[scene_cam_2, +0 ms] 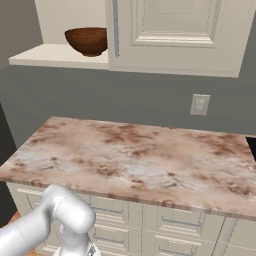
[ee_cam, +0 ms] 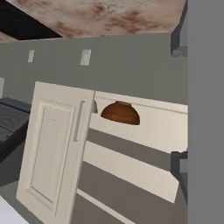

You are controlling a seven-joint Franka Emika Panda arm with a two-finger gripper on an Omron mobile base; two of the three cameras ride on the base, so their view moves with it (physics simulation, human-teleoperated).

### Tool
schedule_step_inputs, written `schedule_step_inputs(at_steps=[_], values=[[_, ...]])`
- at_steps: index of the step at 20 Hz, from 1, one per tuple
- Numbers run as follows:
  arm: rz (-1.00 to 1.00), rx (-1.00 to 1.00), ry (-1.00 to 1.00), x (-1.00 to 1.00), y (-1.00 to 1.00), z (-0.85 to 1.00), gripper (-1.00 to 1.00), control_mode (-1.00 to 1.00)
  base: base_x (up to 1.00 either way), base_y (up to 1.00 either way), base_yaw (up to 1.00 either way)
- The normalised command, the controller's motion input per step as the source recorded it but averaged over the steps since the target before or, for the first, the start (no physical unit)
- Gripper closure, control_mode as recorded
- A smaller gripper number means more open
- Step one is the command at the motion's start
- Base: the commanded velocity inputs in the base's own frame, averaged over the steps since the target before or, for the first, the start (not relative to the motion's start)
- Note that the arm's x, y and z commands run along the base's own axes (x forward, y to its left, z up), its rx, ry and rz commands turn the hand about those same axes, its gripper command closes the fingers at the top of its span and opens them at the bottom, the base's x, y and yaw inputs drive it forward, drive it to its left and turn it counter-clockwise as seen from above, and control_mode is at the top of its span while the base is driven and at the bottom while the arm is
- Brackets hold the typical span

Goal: Open the cabinet. Pick the bowls from the counter and place them in the cabinet. Then close the cabinet.

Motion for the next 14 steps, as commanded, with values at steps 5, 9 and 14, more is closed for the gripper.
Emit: schedule_step_inputs(at_steps=[5, 9, 14], values=[[-0.03, 0.03, -0.21, -0.72, 0.55, 0.00, -1.00, -1.00, 0.00, 0.00, 0.00], [-0.04, 0.05, -0.11, -0.32, 0.46, 0.00, -1.00, -1.00, 0.00, 0.00, 0.00], [-0.08, 0.06, -0.02, 0.03, 0.06, -0.03, -1.00, -1.00, 0.00, 0.00, 0.00]])
